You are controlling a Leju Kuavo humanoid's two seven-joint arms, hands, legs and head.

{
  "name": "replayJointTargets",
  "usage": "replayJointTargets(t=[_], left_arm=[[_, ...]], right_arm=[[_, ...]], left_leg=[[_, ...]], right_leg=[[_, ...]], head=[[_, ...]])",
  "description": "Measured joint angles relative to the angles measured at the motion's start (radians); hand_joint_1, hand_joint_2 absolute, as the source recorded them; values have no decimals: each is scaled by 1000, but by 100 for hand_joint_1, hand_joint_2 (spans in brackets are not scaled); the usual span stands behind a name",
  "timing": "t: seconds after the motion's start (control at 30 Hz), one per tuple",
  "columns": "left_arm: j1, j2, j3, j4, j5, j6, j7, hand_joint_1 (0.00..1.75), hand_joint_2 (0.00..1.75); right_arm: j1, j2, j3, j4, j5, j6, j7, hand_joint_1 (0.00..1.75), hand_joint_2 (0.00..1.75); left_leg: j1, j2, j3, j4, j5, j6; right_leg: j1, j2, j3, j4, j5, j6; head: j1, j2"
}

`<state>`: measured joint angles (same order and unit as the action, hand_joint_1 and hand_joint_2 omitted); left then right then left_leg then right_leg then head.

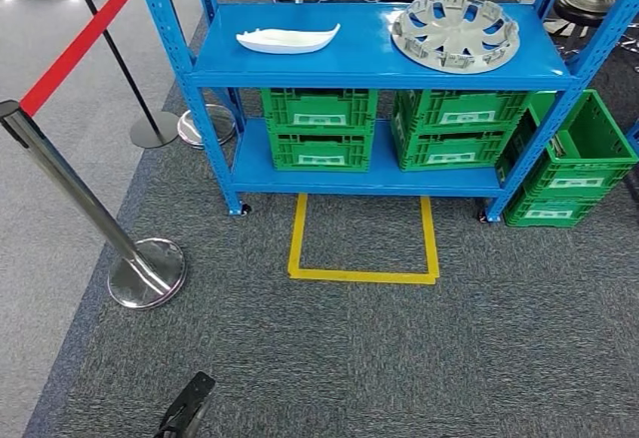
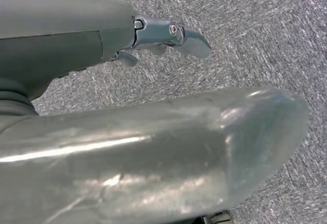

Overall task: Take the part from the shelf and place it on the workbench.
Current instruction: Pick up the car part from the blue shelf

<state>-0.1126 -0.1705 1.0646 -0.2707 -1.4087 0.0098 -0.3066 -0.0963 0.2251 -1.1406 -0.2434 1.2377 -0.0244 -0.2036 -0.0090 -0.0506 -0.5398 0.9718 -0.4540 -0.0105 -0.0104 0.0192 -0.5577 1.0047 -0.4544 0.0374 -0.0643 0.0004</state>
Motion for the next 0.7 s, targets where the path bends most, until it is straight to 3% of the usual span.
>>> replayJointTargets(t=[0.17,0.33,0.4,0.47,0.5,0.53,0.57,0.63,0.7], left_arm=[[-6,0,0,2,-2,0,9,0,0],[-10,-1,0,2,-2,1,11,0,0],[-10,-3,0,2,-2,1,11,0,0],[-10,-4,0,2,-2,2,11,0,0],[-10,-4,0,2,-2,2,11,0,0],[-9,-4,0,2,-2,2,11,0,0],[-8,-4,0,2,-2,2,12,0,0],[-8,-4,0,2,-2,2,13,0,0],[-9,-4,0,2,-1,2,14,0,0]], right_arm=[[-5,0,-8,4,0,0,0,0,0],[-6,3,-12,5,0,-1,0,0,0],[-7,4,-13,5,0,-1,0,0,0],[-7,4,-14,5,1,-2,0,0,0],[-6,4,-14,5,1,-2,0,0,0],[-4,4,-15,5,1,-2,1,0,0],[-4,4,-16,5,0,-2,1,0,0],[-4,4,-17,5,0,-3,2,0,0],[-6,6,-17,6,0,-3,2,0,0]], left_leg=[[-3,0,-2,5,-3,7],[-3,2,0,-2,0,24],[2,4,7,-12,3,33],[2,6,11,-12,-1,37],[2,6,14,-12,-3,37],[2,6,17,-12,-6,36],[3,5,23,-12,-11,34],[5,3,37,-10,-24,26],[2,2,45,-4,-38,14]], right_leg=[[-3,0,0,0,1,4],[-6,-1,-2,0,-2,19],[-5,-5,-34,65,-37,23],[-4,-8,-105,204,-97,25],[-4,-8,-139,264,-114,26],[-4,-9,-159,293,-113,27],[-4,-9,-159,281,-91,28],[-6,-9,-104,156,-13,30],[-8,-5,-48,44,23,26]], head=[[0,0],[0,0],[4,0],[7,0],[7,0],[7,0],[7,0],[9,0],[11,0]])
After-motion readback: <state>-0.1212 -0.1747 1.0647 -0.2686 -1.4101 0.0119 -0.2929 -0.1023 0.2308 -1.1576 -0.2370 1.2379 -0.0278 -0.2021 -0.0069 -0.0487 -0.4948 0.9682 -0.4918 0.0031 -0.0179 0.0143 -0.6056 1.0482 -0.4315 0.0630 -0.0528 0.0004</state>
